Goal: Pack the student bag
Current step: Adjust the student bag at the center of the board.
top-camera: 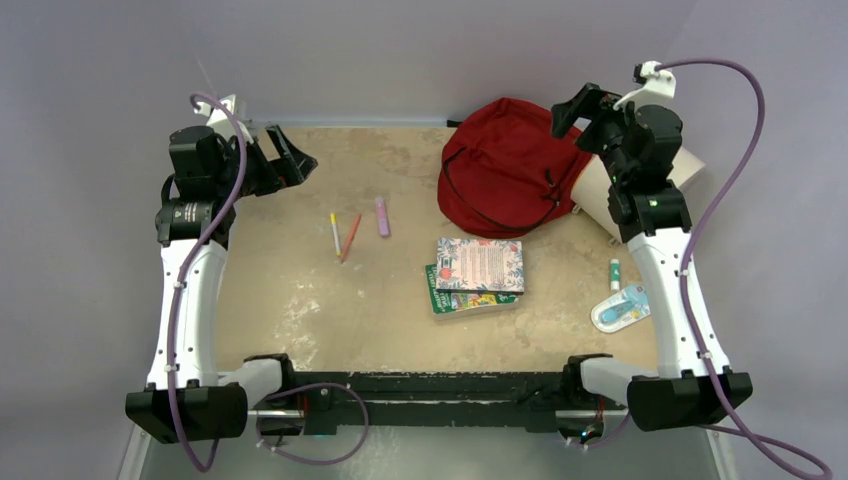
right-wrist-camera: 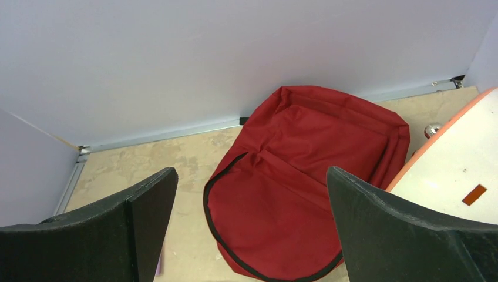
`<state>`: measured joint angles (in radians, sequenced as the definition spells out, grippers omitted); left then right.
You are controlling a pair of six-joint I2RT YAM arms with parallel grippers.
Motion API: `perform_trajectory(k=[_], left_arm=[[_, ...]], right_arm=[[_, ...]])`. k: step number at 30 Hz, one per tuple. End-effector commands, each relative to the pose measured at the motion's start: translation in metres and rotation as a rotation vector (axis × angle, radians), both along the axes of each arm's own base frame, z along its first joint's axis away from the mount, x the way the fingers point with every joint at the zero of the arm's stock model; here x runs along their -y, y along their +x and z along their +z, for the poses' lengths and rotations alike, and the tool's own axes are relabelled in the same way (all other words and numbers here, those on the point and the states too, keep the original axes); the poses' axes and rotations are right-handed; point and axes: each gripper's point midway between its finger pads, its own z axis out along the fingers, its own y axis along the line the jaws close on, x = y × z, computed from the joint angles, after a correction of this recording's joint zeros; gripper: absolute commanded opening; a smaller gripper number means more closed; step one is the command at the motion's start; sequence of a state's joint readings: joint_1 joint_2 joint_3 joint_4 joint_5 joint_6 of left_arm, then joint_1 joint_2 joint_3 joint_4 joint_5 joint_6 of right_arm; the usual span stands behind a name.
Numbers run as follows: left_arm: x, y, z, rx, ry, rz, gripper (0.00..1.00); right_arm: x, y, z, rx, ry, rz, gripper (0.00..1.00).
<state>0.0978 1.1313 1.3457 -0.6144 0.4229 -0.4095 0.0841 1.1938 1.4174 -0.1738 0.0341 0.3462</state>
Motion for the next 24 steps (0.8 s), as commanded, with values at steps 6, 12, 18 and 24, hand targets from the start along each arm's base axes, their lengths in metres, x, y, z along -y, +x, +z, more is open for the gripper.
perform_trajectory(k=[6, 12, 18, 24], left_arm=[[-0.015, 0.011, 0.019, 0.056, 0.030, 0.088, 1.00], [-0.015, 0.015, 0.017, 0.054, 0.039, 0.075, 1.00], [-0.010, 0.023, 0.006, 0.012, 0.000, 0.057, 1.00], [-0.017, 0.029, -0.015, -0.069, 0.006, 0.094, 1.00]], right_arm=[[0.009, -0.005, 0.024, 0.076, 0.001, -0.045, 0.99], [0.023, -0.003, 0.023, 0.074, 0.045, -0.136, 0.99], [0.013, 0.002, 0.023, 0.069, 0.048, -0.084, 0.99], [-0.029, 0.004, 0.010, 0.068, 0.042, 0.161, 0.99]])
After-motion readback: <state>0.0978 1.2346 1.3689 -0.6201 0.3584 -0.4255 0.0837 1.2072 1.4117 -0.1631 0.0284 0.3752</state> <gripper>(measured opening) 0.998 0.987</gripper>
